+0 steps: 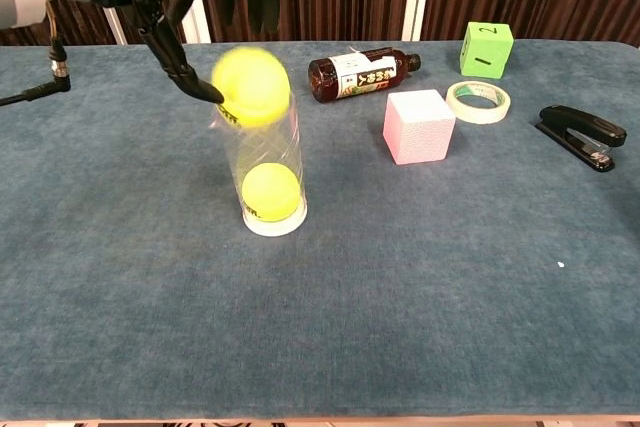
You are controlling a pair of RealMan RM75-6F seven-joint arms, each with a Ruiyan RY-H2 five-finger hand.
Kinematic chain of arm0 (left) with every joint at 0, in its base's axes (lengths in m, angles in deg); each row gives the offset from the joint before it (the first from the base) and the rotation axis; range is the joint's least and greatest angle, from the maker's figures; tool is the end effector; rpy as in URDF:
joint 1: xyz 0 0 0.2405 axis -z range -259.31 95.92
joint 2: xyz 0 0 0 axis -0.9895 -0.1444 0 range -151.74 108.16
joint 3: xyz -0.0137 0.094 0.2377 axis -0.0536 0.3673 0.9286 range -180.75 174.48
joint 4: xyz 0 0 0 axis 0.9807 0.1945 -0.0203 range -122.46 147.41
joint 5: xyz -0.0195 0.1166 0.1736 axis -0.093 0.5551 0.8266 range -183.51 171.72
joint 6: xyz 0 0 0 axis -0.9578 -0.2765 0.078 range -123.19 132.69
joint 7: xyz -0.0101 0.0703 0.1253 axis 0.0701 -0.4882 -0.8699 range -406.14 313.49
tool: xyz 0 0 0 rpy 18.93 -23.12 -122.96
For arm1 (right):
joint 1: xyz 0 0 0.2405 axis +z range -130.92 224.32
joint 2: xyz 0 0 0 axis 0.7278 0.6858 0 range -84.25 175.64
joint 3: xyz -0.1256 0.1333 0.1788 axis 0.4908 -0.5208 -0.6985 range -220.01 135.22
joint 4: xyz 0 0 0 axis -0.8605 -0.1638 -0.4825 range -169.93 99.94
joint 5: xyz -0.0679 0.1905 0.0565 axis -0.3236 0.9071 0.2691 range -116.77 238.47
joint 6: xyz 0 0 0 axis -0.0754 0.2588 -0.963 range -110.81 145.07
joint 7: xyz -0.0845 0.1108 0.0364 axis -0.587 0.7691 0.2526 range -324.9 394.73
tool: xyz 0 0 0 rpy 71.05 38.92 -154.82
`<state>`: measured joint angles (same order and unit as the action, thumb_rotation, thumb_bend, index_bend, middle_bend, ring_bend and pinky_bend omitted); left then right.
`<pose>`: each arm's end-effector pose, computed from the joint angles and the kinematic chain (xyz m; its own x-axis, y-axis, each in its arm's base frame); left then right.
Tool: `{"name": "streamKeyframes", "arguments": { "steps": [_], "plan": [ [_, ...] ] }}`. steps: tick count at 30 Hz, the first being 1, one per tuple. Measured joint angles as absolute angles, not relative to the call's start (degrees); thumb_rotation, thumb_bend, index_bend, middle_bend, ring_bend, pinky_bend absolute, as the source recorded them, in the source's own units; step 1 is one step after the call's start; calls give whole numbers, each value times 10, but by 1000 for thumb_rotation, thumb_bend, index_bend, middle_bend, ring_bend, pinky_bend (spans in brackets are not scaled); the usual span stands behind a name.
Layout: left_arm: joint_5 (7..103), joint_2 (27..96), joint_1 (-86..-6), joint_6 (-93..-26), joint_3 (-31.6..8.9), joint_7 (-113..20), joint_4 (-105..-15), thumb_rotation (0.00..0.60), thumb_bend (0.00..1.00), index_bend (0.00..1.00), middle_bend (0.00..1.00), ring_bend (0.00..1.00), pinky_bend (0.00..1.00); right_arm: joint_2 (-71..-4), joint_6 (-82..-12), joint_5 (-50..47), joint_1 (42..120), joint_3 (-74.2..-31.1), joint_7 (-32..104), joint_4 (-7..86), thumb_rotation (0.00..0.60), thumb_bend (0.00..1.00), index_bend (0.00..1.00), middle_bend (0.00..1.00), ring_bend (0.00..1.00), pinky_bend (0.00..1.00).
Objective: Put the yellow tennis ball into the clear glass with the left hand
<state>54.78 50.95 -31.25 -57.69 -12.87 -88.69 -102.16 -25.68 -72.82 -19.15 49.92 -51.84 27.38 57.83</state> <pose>-0.0474 0.3035 0.0559 0.6065 0.0331 0.7944 0.6515 -0.5934 -0.4727 -0.3052 -0.1920 0.1516 0.3826 0.1620 0.9096 -0.9219 0.1317 0.3643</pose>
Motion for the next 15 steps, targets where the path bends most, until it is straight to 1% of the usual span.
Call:
{"name": "streamKeyframes", "arguments": {
  "steps": [3,6,9,11,15],
  "plan": [
    [533,507,-308,-579,-130,-900,-1031,600,0,286,223,223,416,-258,-726,-191,500,-518,272,578,600,352,90,0,0,0],
    [529,506,-306,-589,-133,-907,-1039,600,1,283,223,205,386,-259,-725,-191,500,-517,271,579,600,351,90,0,0,0],
    [533,505,-308,-604,-135,-910,-1043,600,9,279,221,204,363,-259,-724,-192,501,-516,270,578,600,352,90,0,0,0],
    [540,505,-312,-620,-136,-913,-1046,600,11,266,203,193,336,-259,-724,-192,501,-516,271,578,600,352,90,0,0,0],
    [574,495,-334,-667,-126,-925,-1056,600,11,239,138,101,267,-258,-723,-192,501,-516,272,579,600,352,90,0,0,0]
  ]
}}
